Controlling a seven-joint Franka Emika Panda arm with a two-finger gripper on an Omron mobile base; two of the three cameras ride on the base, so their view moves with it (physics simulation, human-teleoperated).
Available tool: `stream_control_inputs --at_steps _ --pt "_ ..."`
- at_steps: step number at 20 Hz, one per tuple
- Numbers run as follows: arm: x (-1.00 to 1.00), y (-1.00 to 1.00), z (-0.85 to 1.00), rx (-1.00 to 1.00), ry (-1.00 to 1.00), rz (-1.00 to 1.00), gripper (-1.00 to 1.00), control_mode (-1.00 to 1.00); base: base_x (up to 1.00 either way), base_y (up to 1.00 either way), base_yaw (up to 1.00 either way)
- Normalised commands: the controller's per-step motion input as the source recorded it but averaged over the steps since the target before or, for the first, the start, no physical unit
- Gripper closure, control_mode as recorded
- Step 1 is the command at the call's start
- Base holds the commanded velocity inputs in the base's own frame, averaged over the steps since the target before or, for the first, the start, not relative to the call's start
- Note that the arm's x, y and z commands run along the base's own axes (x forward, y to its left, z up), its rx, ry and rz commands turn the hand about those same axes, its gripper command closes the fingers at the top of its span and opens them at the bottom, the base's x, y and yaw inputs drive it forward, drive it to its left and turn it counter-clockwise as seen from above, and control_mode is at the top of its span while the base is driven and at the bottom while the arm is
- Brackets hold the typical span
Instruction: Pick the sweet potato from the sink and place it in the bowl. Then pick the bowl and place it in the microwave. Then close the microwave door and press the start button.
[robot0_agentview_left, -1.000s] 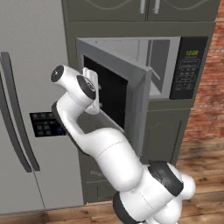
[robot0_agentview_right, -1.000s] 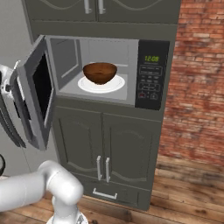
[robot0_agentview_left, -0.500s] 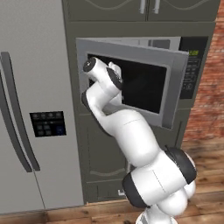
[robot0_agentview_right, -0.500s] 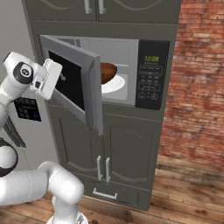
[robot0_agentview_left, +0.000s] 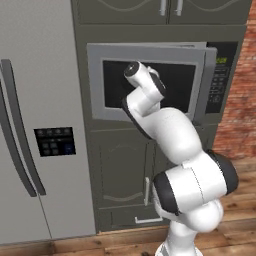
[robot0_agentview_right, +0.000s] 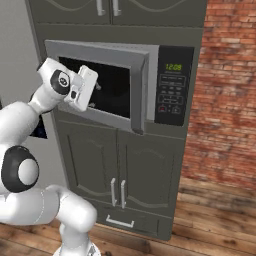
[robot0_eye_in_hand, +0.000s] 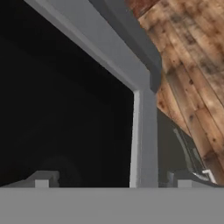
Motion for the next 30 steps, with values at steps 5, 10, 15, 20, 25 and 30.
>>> stream_control_inputs --at_steps 5,10,15,20,25,30 --pt "0.49 -0.44 0.00 0.05 -0.05 0.00 -1.00 -1.00 0.00 0.00 0.00" --pt "0.48 -0.08 0.00 0.04 -0.02 0.00 -1.00 -1.00 0.00 0.00 0.00" --pt "0.52 0.00 0.00 0.03 -0.01 0.00 -1.00 -1.00 0.00 0.00 0.00" --pt "0.45 0.00 0.00 0.01 0.00 0.00 -1.00 -1.00 0.00 0.00 0.00" --pt "0.06 0.00 0.00 0.00 0.00 0.00 -1.00 -1.00 0.00 0.00 0.00" --pt "-0.61 -0.21 0.06 0.07 -0.08 0.01 -1.00 -1.00 0.00 0.00 0.00"
